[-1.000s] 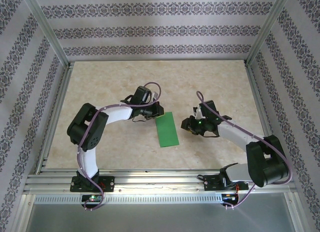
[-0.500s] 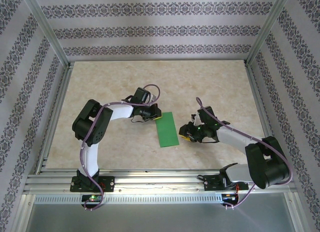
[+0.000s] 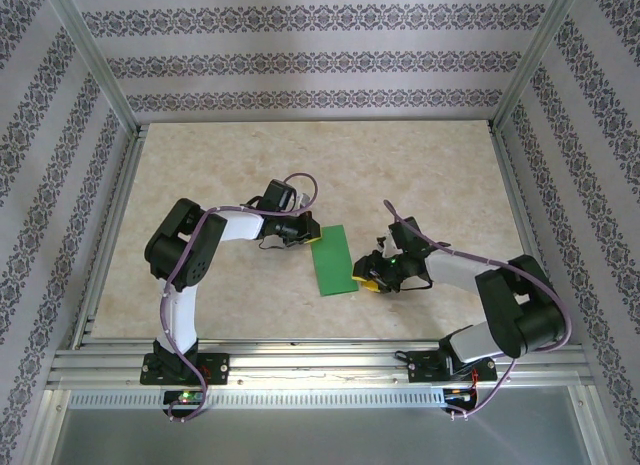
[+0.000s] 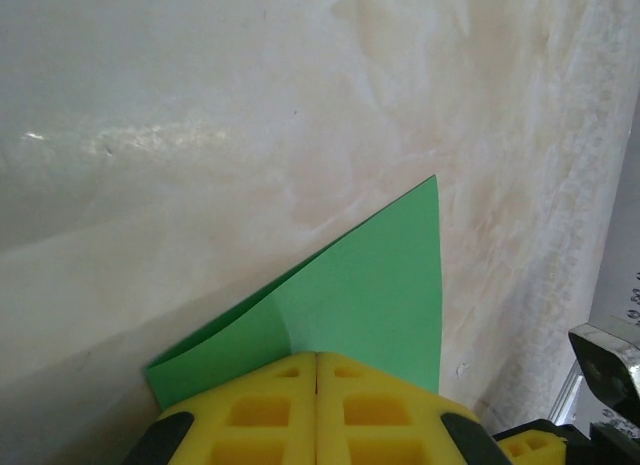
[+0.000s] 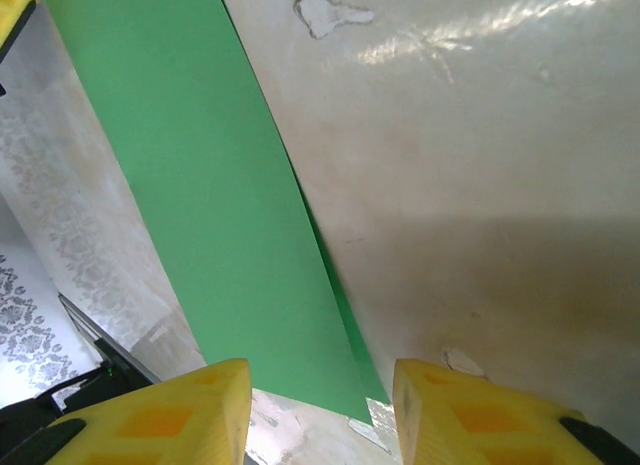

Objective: Fold a paper plane with a square sheet of paper (pick it up from the middle)

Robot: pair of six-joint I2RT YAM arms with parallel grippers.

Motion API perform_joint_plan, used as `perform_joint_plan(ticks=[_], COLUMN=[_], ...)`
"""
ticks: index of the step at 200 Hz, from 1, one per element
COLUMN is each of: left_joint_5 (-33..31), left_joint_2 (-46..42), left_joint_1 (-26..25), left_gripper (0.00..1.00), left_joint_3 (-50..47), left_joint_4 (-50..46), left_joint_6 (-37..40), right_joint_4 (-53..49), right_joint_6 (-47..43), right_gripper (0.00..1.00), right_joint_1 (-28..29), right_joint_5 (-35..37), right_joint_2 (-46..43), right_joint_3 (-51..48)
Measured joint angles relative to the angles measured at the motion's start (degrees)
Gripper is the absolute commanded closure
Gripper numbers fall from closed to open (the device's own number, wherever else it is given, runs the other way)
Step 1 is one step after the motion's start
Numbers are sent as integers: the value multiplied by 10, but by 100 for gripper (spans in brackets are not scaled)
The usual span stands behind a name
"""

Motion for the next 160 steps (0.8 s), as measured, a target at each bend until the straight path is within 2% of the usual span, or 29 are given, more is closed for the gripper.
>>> perform_joint_plan(ticks=[103, 160], left_joint_5=[3, 5], left_joint_2=[0, 1], left_joint_1=[0, 0], left_gripper=[94, 95], left_joint_3=[-1, 3], left_joint_4=[3, -2], left_joint_6=[0, 5], right_joint_4=[15, 70], right_joint_6=[3, 35], right_gripper=[59, 60], right_joint_1=[10, 10], right_joint_5=[-16, -37], right_joint_2=[11, 11], right_joint_3=[0, 0])
